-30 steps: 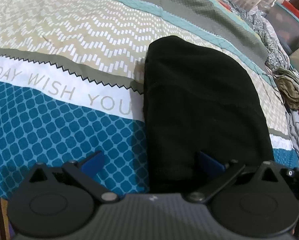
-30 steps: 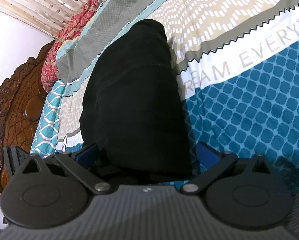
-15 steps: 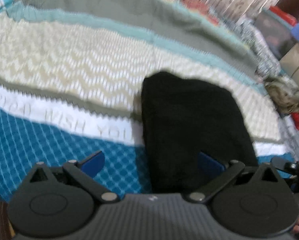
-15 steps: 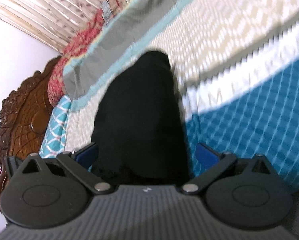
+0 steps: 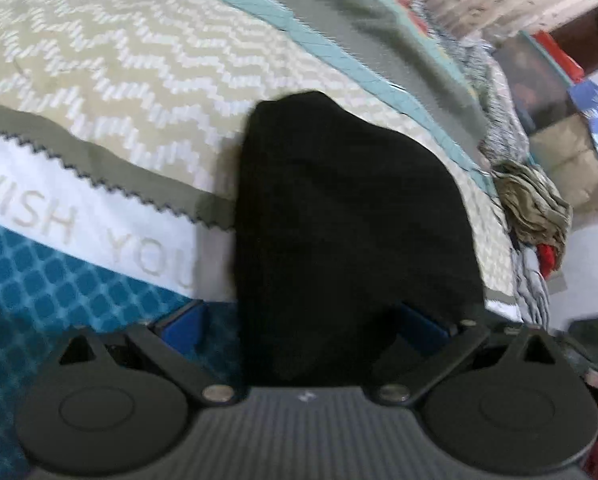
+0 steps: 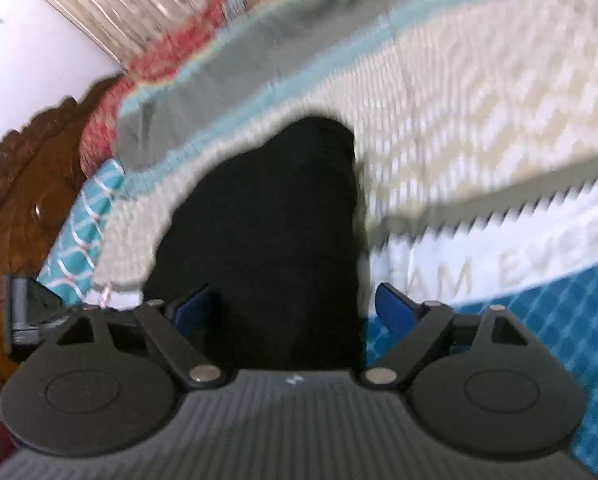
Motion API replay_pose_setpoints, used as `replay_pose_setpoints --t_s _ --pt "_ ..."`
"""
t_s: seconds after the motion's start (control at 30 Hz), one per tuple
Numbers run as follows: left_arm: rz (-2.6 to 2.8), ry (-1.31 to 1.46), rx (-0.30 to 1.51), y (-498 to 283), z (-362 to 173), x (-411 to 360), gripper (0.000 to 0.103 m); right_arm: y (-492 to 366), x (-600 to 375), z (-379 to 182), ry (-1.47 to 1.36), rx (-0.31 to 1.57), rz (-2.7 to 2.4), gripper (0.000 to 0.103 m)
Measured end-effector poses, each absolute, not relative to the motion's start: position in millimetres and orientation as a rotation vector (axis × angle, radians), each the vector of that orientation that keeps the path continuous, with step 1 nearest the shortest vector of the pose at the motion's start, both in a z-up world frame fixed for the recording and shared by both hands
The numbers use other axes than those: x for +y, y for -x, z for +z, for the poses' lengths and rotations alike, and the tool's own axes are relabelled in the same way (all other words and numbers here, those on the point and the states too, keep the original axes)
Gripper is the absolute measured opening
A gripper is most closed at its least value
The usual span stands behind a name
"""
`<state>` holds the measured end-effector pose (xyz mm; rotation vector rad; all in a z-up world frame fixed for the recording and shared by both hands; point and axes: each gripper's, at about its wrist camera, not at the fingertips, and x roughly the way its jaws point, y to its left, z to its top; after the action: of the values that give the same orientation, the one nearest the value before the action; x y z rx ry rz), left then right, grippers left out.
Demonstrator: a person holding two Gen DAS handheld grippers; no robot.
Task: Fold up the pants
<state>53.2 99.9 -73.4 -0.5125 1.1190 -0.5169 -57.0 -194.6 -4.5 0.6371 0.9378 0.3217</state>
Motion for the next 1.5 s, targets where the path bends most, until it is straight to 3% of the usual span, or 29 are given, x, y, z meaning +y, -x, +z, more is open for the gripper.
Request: replay_pose_setpoints --t_s 0.1,0.13,0.23,0.3,0.57,0.7,0.8,0.93,1.0,1.1,1.2,1.37,1.5 --pt "-0.604 0.577 1.152 -44 -75 86 0.101 53 -179 -17 -0.697 0.999 0.374 0.075" --pt "-0.574 0.520 1.141 -41 -71 79 0.095 52 -174 -11 -0.655 0.993 0.390 0.064" --pt "-0.588 0.499 1.107 -44 -49 74 0.082 50 -177 13 -0.696 0.945 0.470 0.051" --pt "-0.628 0.559 1.054 -56 -26 80 0.077 46 -181 34 -0.690 0.880 0.511 0.050" --pt "-0.652 0.376 0.730 -166 78 48 0.078 -47 -203 106 -0.569 0.488 0.582 0.049" --pt "-0.598 0.270 0.672 -235 79 17 0.081 -122 -231 87 -0.616 0.429 0.562 0.050" --pt "-0.537 0.212 0.720 -284 38 -13 0.081 -171 -243 47 -0.629 0.471 0.485 0.050" --pt "-0.388 0.137 0.937 -336 -45 -46 0.078 -218 -256 -30 -0.706 0.706 0.295 0.054" --pt "-0.342 0.145 0.942 -331 -70 -47 0.097 -217 -260 -60 -0.741 0.750 0.237 0.056" --pt "-0.324 0.174 0.933 -318 -67 -39 0.101 -206 -254 -49 -0.673 0.728 0.237 0.061" --pt "-0.309 0.142 0.925 -305 -43 -35 0.096 -183 -249 -31 -0.602 0.698 0.178 0.076" --pt "-0.269 0.027 0.878 -252 0 -27 0.099 -128 -252 -19 -0.583 0.685 0.116 0.078" --pt "-0.263 -0.015 0.853 -200 24 -21 0.103 -91 -241 -14 -0.580 0.685 0.108 0.089"
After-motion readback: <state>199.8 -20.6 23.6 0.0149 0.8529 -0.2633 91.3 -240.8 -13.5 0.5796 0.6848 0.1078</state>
